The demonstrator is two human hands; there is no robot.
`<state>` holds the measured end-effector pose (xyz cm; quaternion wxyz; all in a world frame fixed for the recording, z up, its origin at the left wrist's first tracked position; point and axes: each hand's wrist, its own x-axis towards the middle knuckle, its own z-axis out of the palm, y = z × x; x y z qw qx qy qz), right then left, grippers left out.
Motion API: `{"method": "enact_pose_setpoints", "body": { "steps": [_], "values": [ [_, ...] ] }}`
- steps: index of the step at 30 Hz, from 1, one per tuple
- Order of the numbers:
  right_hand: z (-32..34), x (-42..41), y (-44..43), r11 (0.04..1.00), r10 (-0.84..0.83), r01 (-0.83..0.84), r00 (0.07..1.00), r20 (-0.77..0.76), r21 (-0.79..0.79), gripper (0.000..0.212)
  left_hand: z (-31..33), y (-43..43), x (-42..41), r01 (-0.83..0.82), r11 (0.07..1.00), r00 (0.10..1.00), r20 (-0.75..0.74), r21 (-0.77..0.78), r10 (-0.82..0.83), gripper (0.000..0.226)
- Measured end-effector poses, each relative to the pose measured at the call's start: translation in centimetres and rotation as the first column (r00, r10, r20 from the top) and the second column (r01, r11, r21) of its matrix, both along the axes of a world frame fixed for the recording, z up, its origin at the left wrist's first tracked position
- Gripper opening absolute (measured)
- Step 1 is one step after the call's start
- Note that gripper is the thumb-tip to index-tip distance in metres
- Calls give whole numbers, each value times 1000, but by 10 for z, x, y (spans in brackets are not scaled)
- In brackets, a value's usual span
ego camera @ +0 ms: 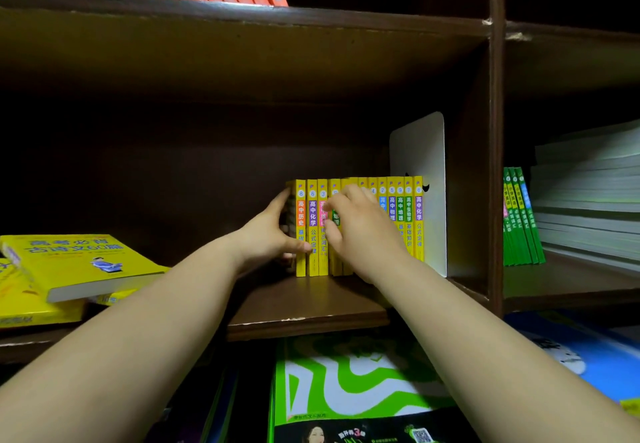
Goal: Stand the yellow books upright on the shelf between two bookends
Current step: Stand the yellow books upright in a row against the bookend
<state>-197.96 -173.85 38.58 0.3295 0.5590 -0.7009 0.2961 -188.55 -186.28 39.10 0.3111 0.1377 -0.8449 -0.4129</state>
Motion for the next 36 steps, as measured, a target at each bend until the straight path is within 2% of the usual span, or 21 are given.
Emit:
{"method": "enact_pose_setpoints", "body": {
  "steps": [2, 5, 8, 13, 16, 19, 23, 26, 30, 36],
  "values": [
    [-4, -2, 4, 999, 31, -29, 998, -57, 34, 49, -1, 0, -2, 11, 1000, 1000, -16, 6, -11, 96],
    [-11, -4, 7, 981, 7, 12, 995, -99, 194, 70, -2, -1, -3, 12, 1000, 1000, -11, -7, -12, 97],
    [-10, -10, 6, 958, -34, 73, 989, -144, 276, 75, -2, -1, -3, 16, 1000, 1000, 15, -17, -16, 100],
    [0, -14, 3, 928, -46, 91, 990, -131, 362, 83, -1, 3, 2, 37, 999, 999, 34, 23, -38, 102],
    [-3, -13, 7, 943, -43, 88, 988, -146, 320, 79, -1, 5, 3, 23, 999, 999, 25, 39, -24, 97],
    [-11, -8, 14, 960, -10, 70, 977, -214, 273, 66, -2, 6, 5, -58, 998, 998, 39, 8, 57, 84],
    [-11, 4, 14, 933, 79, 36, 950, -302, 358, 60, -4, 3, 13, -56, 997, 995, 83, 45, 52, 71],
    [-9, 13, 8, 912, 75, 69, 941, -330, 405, 59, -2, 5, 22, -70, 998, 988, 139, -1, 69, 59],
    [-10, 18, 5, 896, 10, 110, 964, -266, 430, 63, 5, 11, 38, -161, 987, 987, 21, 10, 161, 48],
    [-10, 31, 3, 895, -72, 193, 952, -296, 403, 59, 15, 25, 85, -313, 930, 947, -135, -193, 291, 38]
  ]
}}
